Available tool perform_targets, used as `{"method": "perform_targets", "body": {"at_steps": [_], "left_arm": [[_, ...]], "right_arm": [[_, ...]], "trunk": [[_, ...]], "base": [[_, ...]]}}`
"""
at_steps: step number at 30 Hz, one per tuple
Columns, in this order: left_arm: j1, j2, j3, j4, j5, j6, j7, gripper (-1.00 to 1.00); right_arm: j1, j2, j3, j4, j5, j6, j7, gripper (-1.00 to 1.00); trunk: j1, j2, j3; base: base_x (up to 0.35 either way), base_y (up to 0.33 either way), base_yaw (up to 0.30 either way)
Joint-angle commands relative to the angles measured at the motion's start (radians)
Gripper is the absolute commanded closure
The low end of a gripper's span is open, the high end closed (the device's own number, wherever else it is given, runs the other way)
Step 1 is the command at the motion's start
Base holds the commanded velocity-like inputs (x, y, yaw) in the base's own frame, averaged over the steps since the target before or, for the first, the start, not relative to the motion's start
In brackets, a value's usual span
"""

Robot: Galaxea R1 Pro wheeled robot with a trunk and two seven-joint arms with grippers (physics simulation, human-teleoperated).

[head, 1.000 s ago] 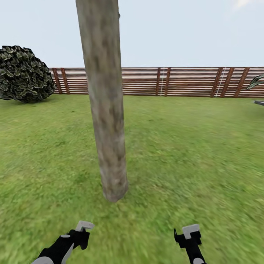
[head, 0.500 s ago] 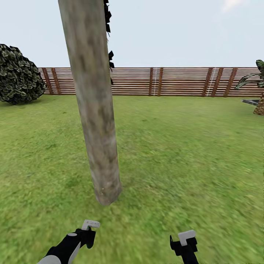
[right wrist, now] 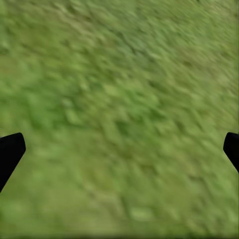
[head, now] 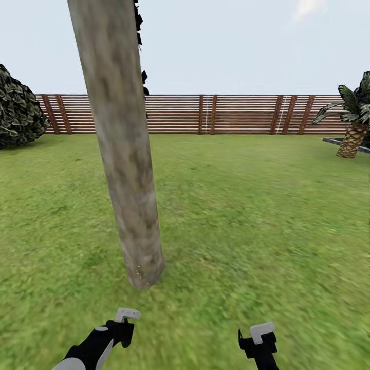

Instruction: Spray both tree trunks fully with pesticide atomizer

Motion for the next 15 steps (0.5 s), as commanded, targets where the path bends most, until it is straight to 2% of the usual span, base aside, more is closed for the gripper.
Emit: {"method": "perform_targets", "body": {"at_steps": [1, 3, 5, 7, 8, 10, 12, 14, 15], "left_arm": [[0.000, -0.002, 0.008, -0.003, -0.007, 0.006, -0.004, 1.00], [-0.005, -0.009, 0.006, -0.003, -0.007, 0.005, -0.001, 1.00], [-0.013, -0.035, 0.001, -0.020, -0.008, 0.012, 0.000, 1.00], [-0.015, -0.038, -0.001, -0.053, -0.008, 0.017, -0.002, 1.00], [-0.016, -0.035, 0.000, -0.070, -0.009, 0.023, -0.003, 1.00], [-0.010, 0.014, 0.004, -0.132, -0.009, 0.068, -0.010, 1.00], [-0.006, 0.040, 0.001, -0.149, -0.007, 0.082, -0.012, 1.00], [-0.006, 0.042, 0.000, -0.156, -0.006, 0.089, -0.013, 1.00], [-0.011, 0.020, 0.000, -0.157, -0.006, 0.091, -0.014, 1.00]], "right_arm": [[-0.001, 0.000, 0.008, 0.001, 0.005, 0.001, -0.010, -1.00], [-0.001, 0.000, 0.008, 0.000, 0.005, 0.001, -0.010, -1.00], [-0.001, 0.000, 0.008, 0.000, 0.005, 0.001, -0.009, -1.00], [-0.001, -0.001, 0.008, 0.001, 0.005, 0.001, -0.009, -1.00], [-0.001, -0.002, 0.008, 0.001, 0.005, 0.001, -0.009, -1.00], [-0.001, -0.003, 0.008, 0.001, 0.005, 0.001, -0.009, -1.00], [-0.001, -0.003, 0.008, 0.002, 0.005, 0.001, -0.009, -1.00], [-0.001, -0.004, 0.008, 0.003, 0.005, 0.002, -0.009, -1.00], [-0.001, -0.005, 0.008, 0.003, 0.005, 0.001, -0.009, -1.00]], "trunk": [[0.000, 0.000, -0.001], [0.000, 0.000, -0.001], [0.000, 0.000, -0.001], [0.000, 0.000, -0.001], [0.000, 0.000, -0.001], [0.000, 0.000, -0.001], [0.000, 0.000, -0.001], [0.000, 0.000, -0.001], [0.000, 0.000, -0.001]], "base": [[-0.003, 0.009, -0.003], [-0.001, 0.004, -0.001], [0.000, 0.000, 0.000], [0.000, 0.000, 0.000], [0.000, 0.000, 0.000], [0.000, 0.000, 0.000], [0.000, 0.000, 0.000], [0.000, 0.000, 0.000], [0.000, 0.000, 0.000]]}}
